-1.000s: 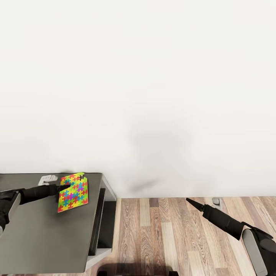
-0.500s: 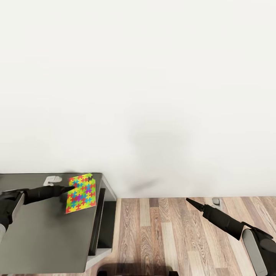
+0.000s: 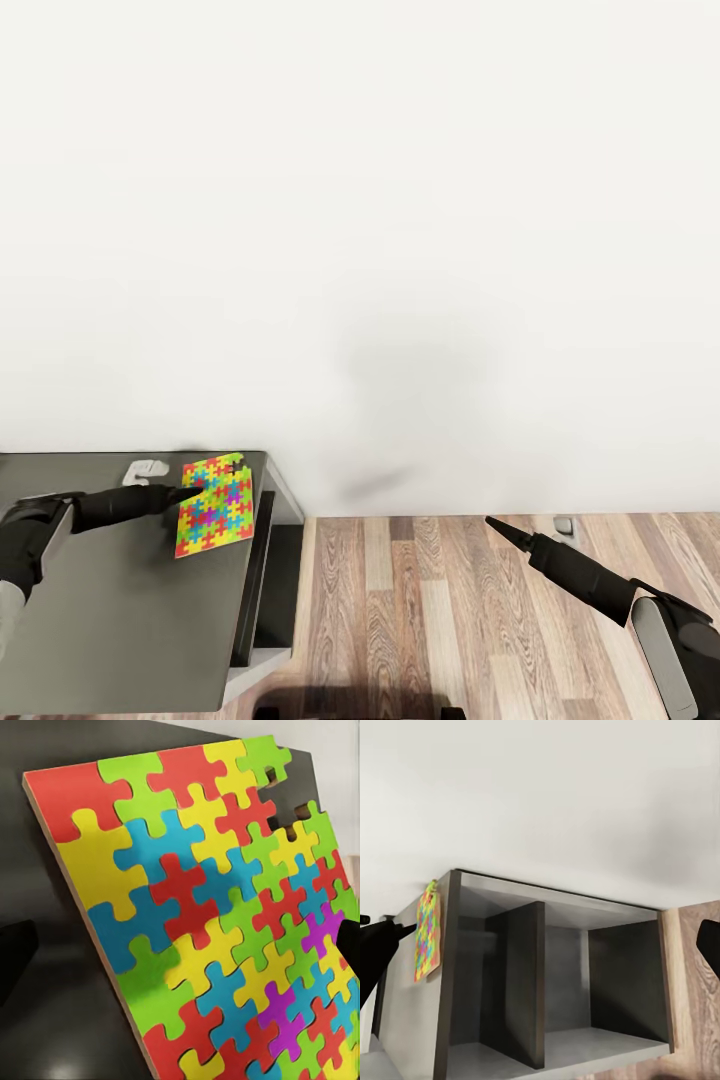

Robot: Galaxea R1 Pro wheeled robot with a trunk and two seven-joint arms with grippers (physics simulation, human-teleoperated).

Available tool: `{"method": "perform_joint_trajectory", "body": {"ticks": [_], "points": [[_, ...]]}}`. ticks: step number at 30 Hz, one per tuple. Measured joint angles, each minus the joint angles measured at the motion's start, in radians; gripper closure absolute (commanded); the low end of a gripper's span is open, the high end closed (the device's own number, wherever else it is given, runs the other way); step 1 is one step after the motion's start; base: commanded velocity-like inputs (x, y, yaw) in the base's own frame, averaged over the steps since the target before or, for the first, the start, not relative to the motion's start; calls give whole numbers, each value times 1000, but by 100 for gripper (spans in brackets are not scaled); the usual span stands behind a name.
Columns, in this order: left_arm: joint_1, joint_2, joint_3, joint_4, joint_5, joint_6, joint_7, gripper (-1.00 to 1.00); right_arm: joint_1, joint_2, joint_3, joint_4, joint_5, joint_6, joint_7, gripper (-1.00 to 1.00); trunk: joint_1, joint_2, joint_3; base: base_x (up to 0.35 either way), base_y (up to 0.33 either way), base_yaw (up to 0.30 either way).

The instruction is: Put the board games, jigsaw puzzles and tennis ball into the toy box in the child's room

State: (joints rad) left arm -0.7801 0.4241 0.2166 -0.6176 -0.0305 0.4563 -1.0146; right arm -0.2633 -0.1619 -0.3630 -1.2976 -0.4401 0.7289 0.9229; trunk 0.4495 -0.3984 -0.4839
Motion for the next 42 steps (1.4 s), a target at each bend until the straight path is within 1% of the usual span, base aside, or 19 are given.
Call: {"method": "perform_joint_trajectory", "body": {"ticks": [2,8,11,15,26,42], "points": [[0,-2,-4,0,0,0,0,-100,0,0,0,0,0,0,0,-100,0,0,0,0,0,0],[-1,-5,-45,-1,4,-1,-1,-100,0,-1,-1,0,0,0,1,-100,0,0,0,0,0,0],[-2,-5,-58,-1,7,-2,-1,-100,0,-1,-1,0,0,0,1,-100,0,-1,0,0,0,0],[-2,-9,-67,-5,8,-2,-6,-100,0,0,-1,0,0,0,1,-100,0,-1,0,0,0,0],[-2,-12,-70,-1,9,-1,-25,-100,0,1,0,3,0,0,0,-100,0,-1,0,0,0,0],[0,-32,-72,-10,7,-2,-37,-100,0,-1,0,1,0,1,2,-100,0,-1,0,0,0,0]]}}
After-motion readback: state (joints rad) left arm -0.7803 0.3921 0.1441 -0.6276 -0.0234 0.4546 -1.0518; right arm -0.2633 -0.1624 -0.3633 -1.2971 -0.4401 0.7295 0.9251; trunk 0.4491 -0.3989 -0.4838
